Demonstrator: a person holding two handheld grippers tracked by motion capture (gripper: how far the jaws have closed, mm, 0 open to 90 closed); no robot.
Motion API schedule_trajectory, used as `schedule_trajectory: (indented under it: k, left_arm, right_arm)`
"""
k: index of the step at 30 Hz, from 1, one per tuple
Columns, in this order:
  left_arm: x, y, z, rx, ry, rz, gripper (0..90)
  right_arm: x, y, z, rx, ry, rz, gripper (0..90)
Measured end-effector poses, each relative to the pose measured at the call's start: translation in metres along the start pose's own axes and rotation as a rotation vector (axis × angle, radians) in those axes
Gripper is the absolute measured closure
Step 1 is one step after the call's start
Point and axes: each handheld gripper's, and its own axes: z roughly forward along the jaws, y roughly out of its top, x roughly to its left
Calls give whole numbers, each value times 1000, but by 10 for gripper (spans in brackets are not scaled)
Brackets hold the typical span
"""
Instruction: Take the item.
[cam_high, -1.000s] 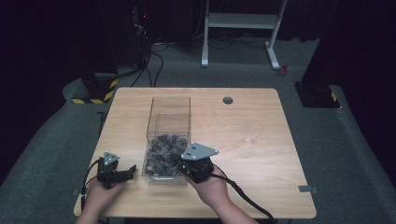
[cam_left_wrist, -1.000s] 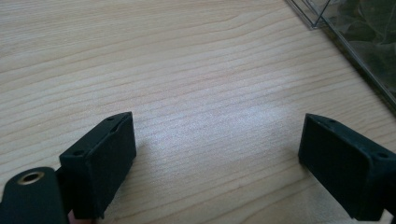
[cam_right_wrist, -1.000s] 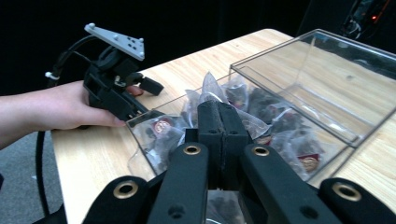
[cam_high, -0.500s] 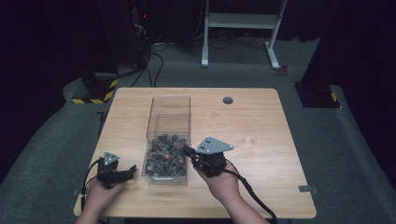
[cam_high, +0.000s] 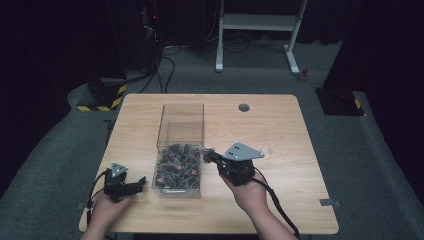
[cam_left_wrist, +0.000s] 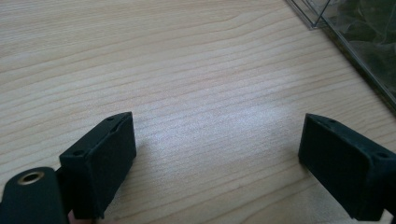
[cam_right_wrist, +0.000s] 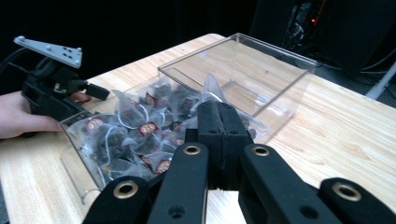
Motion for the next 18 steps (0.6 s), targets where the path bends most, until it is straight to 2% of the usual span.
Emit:
schedule_trajectory:
  k: [18]
  left_arm:
    - [0,0,0,0,0,0,115]
  right_arm:
    - [-32,-10,-16,14,-91,32,900]
